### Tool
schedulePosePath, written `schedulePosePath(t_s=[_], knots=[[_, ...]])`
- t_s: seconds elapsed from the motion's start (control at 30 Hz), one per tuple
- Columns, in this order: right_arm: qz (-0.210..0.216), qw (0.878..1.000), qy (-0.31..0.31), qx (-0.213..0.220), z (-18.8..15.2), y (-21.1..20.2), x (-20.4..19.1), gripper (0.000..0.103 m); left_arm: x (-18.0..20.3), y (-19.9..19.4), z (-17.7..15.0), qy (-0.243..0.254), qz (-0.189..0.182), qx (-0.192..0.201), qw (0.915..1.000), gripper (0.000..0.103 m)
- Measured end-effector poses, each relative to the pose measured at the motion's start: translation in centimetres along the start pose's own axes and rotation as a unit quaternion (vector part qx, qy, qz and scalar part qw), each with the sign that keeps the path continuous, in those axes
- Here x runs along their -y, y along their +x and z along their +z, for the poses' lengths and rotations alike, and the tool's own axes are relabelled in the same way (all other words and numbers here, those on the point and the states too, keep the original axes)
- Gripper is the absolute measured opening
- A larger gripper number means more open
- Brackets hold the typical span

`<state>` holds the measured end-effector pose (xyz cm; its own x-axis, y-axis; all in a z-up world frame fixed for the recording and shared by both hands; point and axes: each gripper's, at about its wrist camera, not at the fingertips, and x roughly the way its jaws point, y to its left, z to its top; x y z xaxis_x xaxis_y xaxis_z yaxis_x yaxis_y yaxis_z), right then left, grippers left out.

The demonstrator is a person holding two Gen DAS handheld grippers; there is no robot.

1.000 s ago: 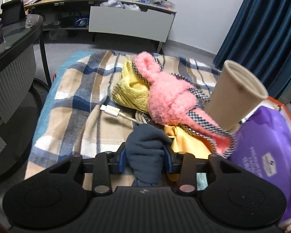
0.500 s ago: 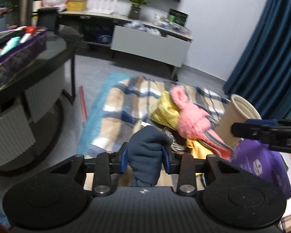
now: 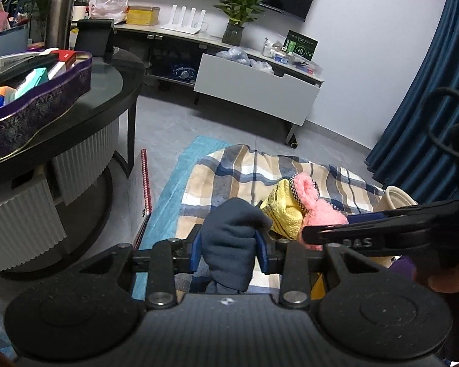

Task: Organize soft objects
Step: 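Grasp the navy sock with the left tool while the right tool grasps the pink fluffy toy, then lift the navy sock with the left tool while the right tool lifts the pink toy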

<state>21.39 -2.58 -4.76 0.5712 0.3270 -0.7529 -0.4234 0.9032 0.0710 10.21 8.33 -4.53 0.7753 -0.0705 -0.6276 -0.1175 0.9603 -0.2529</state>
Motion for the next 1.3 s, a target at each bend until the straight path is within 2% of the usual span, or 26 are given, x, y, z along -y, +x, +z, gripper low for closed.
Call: schedulePosePath(t_s=[0.03,0.13,0.23,0.57,0.73,1.3], knots=[[0.005,1.000,0.003,-0.009,0.1,0.5,0.1,0.077,0.0,0.1,0.0,0.000,0.001,0.000,1.0000,0.036],[0.008,1.000,0.000,-0.022,0.2,1.4,0.3,0.060,0.0,0.1,0.0,-0.002,0.002,-0.001,1.0000,0.036],[0.026,0.999,0.021,-0.010,-0.2,0.8,1.0,0.055,0.2,-0.1,0.0,0.000,0.004,0.001,1.0000,0.036],[0.036,0.995,0.054,0.073,-1.4,-6.0,2.6,0.054,2.4,-2.2,0.5,0.007,0.007,0.016,0.9998,0.036],[0.015,0.994,0.057,0.096,-3.1,-9.1,2.5,0.055,4.0,-3.7,0.7,0.018,0.003,0.025,0.9995,0.036],[0.004,0.986,0.097,0.138,-7.7,-16.3,3.3,0.055,7.1,-7.5,0.3,0.034,-0.011,0.043,0.9984,0.036]])
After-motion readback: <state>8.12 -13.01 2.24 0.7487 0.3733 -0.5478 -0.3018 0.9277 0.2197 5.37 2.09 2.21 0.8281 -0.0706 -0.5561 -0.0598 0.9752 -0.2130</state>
